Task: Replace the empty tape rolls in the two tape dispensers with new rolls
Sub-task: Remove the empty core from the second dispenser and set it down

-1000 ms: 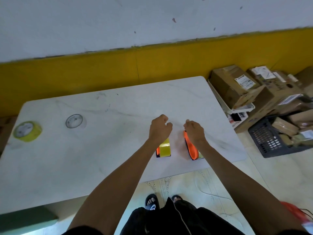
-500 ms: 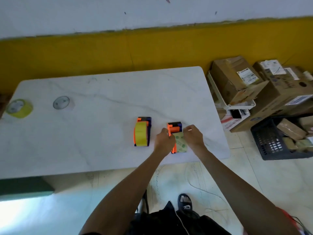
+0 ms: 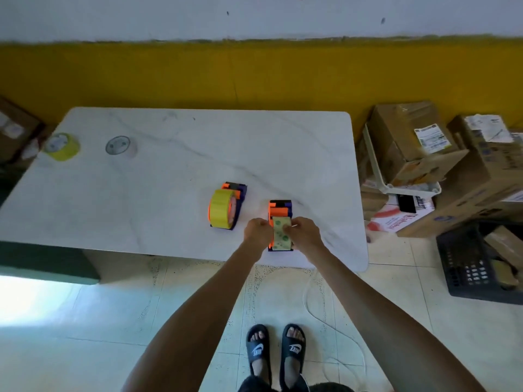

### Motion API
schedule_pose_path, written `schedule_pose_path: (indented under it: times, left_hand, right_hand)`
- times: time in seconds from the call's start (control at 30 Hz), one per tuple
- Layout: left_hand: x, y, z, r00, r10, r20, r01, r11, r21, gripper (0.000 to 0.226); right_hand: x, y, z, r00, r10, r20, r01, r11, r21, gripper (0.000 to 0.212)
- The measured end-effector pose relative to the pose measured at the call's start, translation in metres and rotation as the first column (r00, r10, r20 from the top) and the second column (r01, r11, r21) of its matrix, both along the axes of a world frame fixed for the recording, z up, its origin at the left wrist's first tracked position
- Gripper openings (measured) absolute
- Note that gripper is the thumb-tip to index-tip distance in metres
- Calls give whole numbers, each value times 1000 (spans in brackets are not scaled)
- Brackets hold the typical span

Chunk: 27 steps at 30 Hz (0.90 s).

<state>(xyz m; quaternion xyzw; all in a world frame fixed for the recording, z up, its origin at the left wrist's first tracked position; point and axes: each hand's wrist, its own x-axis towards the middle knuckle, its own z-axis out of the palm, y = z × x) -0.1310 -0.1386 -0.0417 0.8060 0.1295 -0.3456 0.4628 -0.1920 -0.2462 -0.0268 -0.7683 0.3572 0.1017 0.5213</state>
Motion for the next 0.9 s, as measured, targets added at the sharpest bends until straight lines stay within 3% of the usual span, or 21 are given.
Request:
schedule_pose_path:
  times: [0.13, 0.37, 0.57, 0.9]
  left_hand:
    - [7, 1, -26, 997, 73, 13, -73, 997, -38, 26]
    - [17, -4, -25, 994, 101, 30, -98, 992, -74, 18]
    - [9, -4, 22, 994, 60, 89, -54, 996, -73, 35]
    - [-6, 2, 20, 993, 6, 114, -5, 1000, -10, 30]
  right_hand:
    - [2, -3, 2, 1000, 12, 22, -13, 1000, 22, 10]
    - [-3, -12, 5, 995, -74, 62, 66, 989, 130, 15]
    - [-14, -37, 17, 984, -168, 63, 162, 983, 91, 7]
    - [-22, -62, 34, 956, -279, 88, 272, 959, 82, 4]
